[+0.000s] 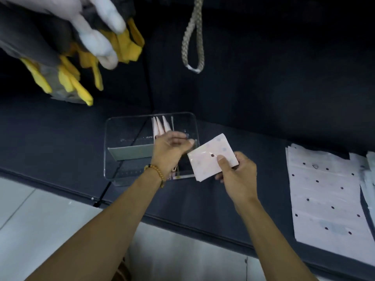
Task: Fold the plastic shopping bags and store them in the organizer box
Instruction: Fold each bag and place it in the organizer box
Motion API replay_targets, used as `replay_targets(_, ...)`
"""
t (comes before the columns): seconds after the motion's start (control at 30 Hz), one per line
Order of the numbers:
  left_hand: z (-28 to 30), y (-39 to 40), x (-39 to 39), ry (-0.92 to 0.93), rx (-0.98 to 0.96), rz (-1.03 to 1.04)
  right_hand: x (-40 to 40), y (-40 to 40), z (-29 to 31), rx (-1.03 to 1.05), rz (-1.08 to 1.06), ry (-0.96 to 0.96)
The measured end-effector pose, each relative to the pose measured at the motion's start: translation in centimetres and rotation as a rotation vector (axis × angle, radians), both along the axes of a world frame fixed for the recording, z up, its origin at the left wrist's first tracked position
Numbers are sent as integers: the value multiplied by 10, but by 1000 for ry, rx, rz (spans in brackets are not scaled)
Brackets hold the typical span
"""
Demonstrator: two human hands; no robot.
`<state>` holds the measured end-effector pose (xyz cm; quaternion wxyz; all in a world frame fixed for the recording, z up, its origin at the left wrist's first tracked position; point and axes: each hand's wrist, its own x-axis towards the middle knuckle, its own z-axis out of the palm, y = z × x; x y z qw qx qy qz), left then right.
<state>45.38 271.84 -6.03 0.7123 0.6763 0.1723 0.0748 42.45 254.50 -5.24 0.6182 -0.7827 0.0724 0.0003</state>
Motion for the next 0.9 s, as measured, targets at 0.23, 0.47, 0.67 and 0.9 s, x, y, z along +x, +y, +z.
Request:
replay_targets(0.23, -24, 43, 48, 230, 657, 213, 38, 37, 1, 120, -53, -5)
replay_targets(0.47, -29, 55, 50, 271, 696, 133, 64, 59, 2, 126, -47, 25)
replay_targets(0.67, -37, 42, 29, 120, 603, 175, 78, 79, 0, -350, -109, -100)
replay_targets(0.9, -32, 43, 11, 19, 469, 145, 74, 107, -12, -611, 276, -111)
